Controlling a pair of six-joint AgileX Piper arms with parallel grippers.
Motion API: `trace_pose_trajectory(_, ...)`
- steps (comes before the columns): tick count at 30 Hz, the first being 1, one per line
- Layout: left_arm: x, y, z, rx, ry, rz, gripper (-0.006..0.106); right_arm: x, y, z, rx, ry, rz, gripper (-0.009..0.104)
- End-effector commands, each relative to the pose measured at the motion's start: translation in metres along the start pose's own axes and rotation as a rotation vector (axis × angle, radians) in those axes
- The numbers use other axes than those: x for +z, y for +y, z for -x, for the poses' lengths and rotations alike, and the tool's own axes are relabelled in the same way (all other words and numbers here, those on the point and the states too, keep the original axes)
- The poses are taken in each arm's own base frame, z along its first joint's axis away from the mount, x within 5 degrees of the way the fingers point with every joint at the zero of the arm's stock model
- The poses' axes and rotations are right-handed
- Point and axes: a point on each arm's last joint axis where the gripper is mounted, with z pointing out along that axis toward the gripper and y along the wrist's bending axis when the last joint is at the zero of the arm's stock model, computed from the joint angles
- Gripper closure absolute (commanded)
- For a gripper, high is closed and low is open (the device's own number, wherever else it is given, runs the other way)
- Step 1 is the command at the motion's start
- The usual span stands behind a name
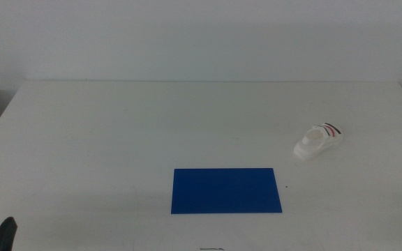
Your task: Use one arm to grab the shoe from the table and place it on the mat.
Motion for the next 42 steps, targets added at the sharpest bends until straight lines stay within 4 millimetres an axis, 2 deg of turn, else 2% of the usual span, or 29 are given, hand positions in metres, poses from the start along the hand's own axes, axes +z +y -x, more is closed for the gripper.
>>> trace_pose_trajectory(1, -0.002, 0.0, 0.01, -0.023, -0.105, 0.001, 0.007, -0.002, -0.001, 0.021, -0.012, -0.091, -0.003, 0.02)
trace_pose_trajectory(6, -0.002, 0.0, 0.01, -0.023, -0.105, 0.001, 0.007, 0.006, -0.001, 0.047, 0.015, 0.042, 0.011, 0.02)
trace_pose_trajectory(10, -0.002, 0.0, 0.01, -0.023, -0.105, 0.001, 0.007, 0.026, -0.001, 0.071, 0.016, 0.154, 0.017, 0.02)
trace_pose_trajectory(21, -0.002, 0.0, 0.01, -0.023, -0.105, 0.001, 0.007, 0.111, 0.0, 0.133, 0.013, 0.55, 0.053, 0.02)
trace_pose_trajectory(26, -0.002, 0.0, 0.01, -0.023, -0.105, 0.001, 0.007, 0.148, 0.014, 0.156, -0.03, 0.731, 0.13, 0.02)
trace_pose_trajectory(30, -0.002, 0.0, 0.01, -0.023, -0.105, 0.001, 0.007, 0.177, 0.033, 0.165, -0.074, 0.841, 0.202, 0.02)
trace_pose_trajectory(36, -0.002, 0.0, 0.01, -0.023, -0.105, 0.001, 0.007, 0.225, 0.057, 0.172, -0.122, 0.886, 0.251, 0.02)
trace_pose_trajectory(42, -0.002, 0.0, 0.01, -0.023, -0.105, 0.001, 0.007, 0.274, 0.068, 0.158, -0.116, 0.988, 0.242, 0.02)
